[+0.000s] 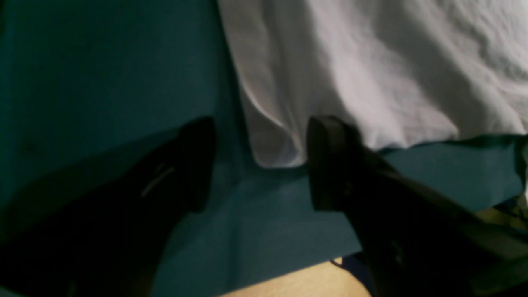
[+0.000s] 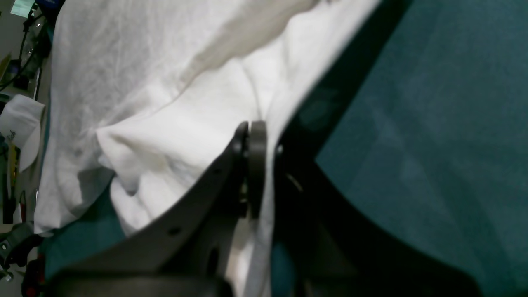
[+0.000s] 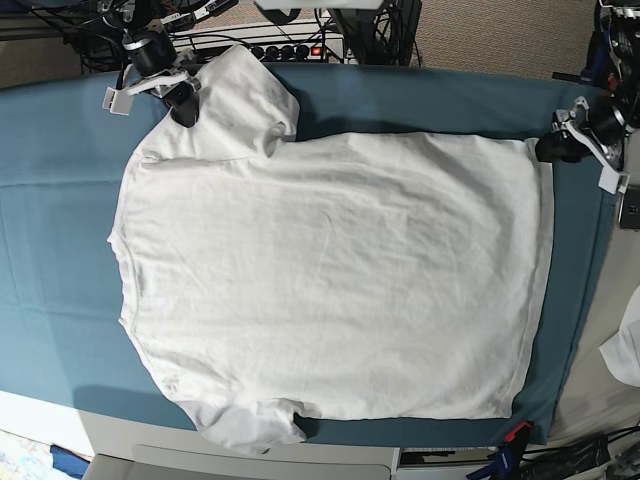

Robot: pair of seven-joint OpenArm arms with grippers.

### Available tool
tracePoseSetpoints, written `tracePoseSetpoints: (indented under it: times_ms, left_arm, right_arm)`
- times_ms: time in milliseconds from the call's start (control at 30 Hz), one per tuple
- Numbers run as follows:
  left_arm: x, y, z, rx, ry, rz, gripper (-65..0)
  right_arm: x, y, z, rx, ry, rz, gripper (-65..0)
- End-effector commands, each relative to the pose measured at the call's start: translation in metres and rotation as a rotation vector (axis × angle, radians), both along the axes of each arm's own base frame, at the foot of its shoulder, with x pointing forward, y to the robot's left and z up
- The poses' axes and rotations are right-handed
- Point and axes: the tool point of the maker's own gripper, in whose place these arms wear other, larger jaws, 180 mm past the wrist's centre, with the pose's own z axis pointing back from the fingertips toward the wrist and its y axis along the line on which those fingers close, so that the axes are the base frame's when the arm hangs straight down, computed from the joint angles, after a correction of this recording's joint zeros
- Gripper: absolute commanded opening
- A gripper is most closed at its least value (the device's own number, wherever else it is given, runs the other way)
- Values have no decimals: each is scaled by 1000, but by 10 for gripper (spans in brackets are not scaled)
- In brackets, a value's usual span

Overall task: Fold the T-shirt properly
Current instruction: 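Grasp the shirt's side edge with the left gripper, then pull the shirt edge toward the robot with both grippers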

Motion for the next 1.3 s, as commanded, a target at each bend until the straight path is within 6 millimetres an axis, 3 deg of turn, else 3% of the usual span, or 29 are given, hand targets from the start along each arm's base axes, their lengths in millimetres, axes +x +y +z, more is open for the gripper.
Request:
tracePoseSetpoints:
  times_ms: [0, 367, 1000, 1133, 1267]
  left_arm:
    - [4, 2, 6, 2, -21, 2, -287]
    - [-11, -20, -9, -68, 8, 27, -287]
    - [-28, 5, -31, 84, 114, 71, -290]
    - [-30, -1, -30, 50, 125, 66, -336]
    - [-30, -11, -29, 13, 112, 46, -341]
  right_arm:
    - [-14, 1, -12, -29, 83, 28, -650]
    - [-14, 1, -12, -29, 83, 29, -650]
    - [-14, 0, -12, -31, 83, 30, -650]
    - [-14, 0, -12, -31, 82, 30, -650]
    - [-14, 0, -12, -31, 83, 29, -650]
